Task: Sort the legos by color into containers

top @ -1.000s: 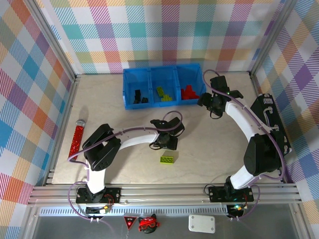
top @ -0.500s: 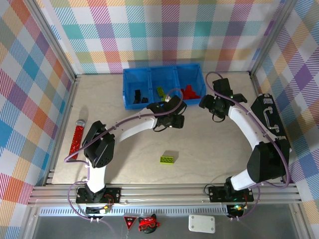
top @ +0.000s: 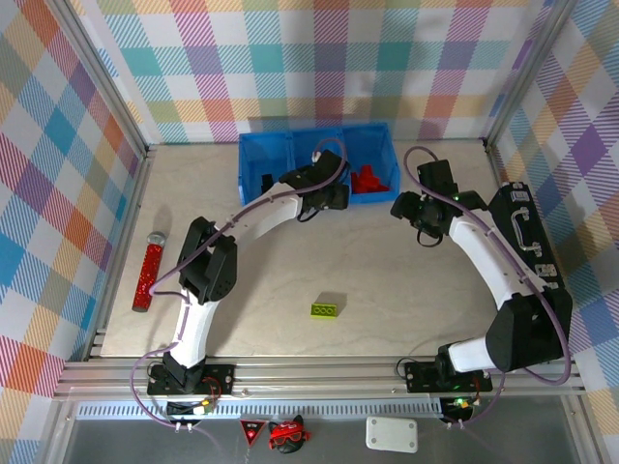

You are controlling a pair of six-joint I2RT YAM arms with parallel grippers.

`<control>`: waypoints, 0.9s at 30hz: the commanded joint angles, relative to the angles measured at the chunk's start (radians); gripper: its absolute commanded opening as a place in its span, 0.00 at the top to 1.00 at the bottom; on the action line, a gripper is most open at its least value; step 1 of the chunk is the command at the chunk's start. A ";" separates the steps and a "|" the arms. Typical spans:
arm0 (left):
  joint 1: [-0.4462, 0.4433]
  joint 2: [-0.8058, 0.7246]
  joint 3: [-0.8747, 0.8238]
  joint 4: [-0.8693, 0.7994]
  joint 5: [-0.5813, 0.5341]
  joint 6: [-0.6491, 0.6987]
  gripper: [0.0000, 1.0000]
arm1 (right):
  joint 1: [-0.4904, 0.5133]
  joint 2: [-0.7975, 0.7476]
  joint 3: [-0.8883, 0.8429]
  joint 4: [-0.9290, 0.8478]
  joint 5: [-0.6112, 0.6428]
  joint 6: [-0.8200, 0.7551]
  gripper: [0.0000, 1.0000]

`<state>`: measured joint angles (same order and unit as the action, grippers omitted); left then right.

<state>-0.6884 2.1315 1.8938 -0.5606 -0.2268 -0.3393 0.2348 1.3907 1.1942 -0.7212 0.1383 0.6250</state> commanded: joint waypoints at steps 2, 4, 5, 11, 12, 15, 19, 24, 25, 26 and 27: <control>0.041 0.058 0.076 0.069 -0.046 0.059 0.34 | -0.005 -0.040 -0.010 -0.025 0.007 -0.014 0.27; 0.058 0.086 0.108 0.083 -0.060 0.071 0.34 | -0.005 -0.050 -0.013 -0.029 0.008 -0.012 0.27; 0.067 0.102 0.121 0.098 -0.065 0.080 0.34 | -0.005 -0.057 -0.017 -0.029 0.006 -0.011 0.27; 0.109 0.193 0.209 0.163 -0.061 0.128 0.34 | -0.005 -0.083 -0.036 -0.036 0.005 -0.003 0.27; 0.112 0.204 0.212 0.185 -0.061 0.148 0.33 | -0.005 -0.085 -0.037 -0.039 0.007 -0.002 0.27; 0.123 0.234 0.228 0.232 -0.037 0.184 0.31 | -0.005 -0.088 -0.040 -0.038 0.006 0.003 0.28; 0.136 0.278 0.286 0.223 -0.008 0.192 0.31 | -0.005 -0.091 -0.035 -0.044 -0.002 0.007 0.28; 0.136 0.303 0.289 0.265 0.024 0.226 0.30 | -0.005 -0.111 -0.035 -0.044 0.005 0.014 0.29; 0.138 0.308 0.293 0.265 0.025 0.226 0.30 | -0.004 -0.116 -0.035 -0.044 0.005 0.016 0.29; 0.138 0.310 0.295 0.263 0.024 0.225 0.30 | -0.005 -0.119 -0.037 -0.046 0.005 0.017 0.29; 0.137 0.312 0.295 0.263 0.028 0.225 0.30 | -0.004 -0.122 -0.038 -0.047 0.003 0.017 0.29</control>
<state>-0.5591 2.4275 2.1586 -0.3340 -0.2253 -0.1402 0.2348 1.3003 1.1664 -0.7467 0.1379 0.6281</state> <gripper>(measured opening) 0.702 0.712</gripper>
